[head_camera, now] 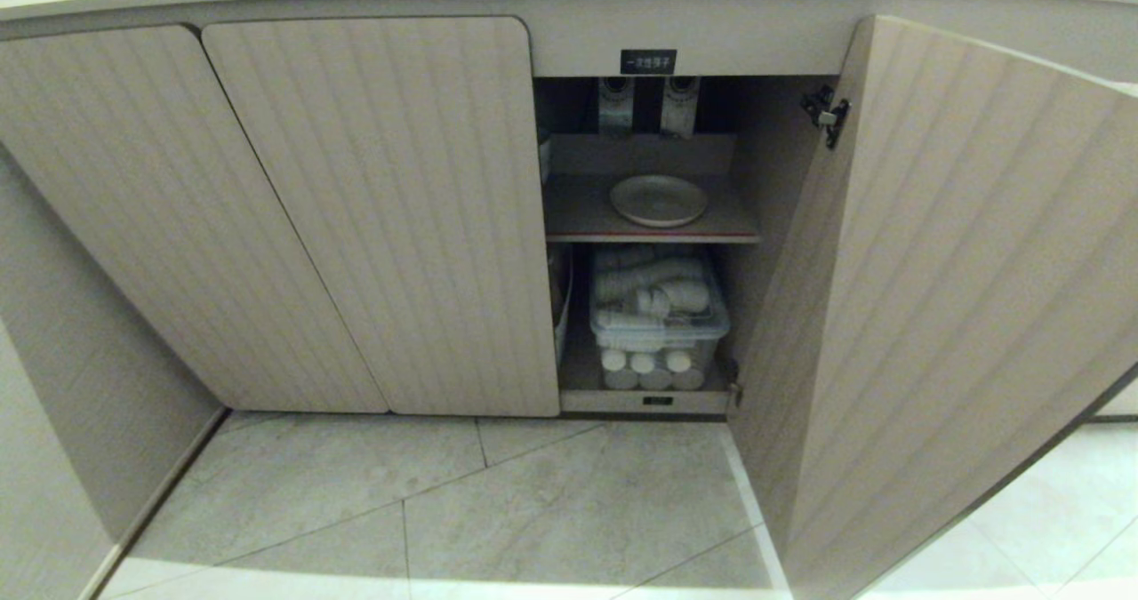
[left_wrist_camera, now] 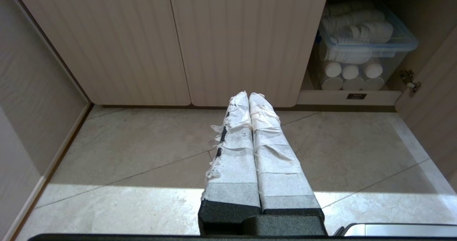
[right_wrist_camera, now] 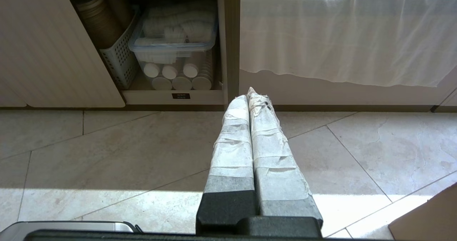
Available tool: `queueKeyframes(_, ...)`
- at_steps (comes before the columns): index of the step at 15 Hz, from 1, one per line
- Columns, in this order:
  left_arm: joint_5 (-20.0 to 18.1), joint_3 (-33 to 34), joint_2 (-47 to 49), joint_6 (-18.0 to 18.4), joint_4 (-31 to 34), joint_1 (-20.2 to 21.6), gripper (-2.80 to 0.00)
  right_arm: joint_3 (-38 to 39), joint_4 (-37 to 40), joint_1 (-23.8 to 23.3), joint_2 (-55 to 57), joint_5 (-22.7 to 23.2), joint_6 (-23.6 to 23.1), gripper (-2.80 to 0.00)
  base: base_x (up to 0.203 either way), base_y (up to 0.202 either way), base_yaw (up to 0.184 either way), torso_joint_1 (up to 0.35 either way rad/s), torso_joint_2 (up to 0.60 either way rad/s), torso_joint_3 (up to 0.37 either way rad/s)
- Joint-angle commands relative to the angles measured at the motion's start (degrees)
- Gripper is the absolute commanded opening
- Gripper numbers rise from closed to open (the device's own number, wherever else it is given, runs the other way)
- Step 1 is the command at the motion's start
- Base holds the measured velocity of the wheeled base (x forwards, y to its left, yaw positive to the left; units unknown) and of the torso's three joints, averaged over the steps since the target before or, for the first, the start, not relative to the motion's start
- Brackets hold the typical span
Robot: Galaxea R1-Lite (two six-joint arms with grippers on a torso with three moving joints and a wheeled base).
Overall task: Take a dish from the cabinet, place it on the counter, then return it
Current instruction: Take the plate from the cabinet
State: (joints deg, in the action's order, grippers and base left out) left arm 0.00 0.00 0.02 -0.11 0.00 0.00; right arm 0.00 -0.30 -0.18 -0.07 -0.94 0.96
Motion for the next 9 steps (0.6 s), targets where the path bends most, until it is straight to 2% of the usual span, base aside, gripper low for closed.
queueKeyframes(1, 0.0, 0.0, -0.02, -0.02, 0.0, 0.0, -2.8, 0.0, -0.05, 0.01, 0.07, -0.03, 0.0, -2.8, 0.0, 0.0, 0.0, 0.0, 0.0, 0.0)
queueKeyframes(9, 0.0, 0.0, -0.02, 0.02, 0.0, 0.0, -2.8, 0.0, -0.05, 0.01, 0.07, -0.03, 0.0, -2.8, 0.0, 0.0, 0.0, 0.0, 0.0, 0.0)
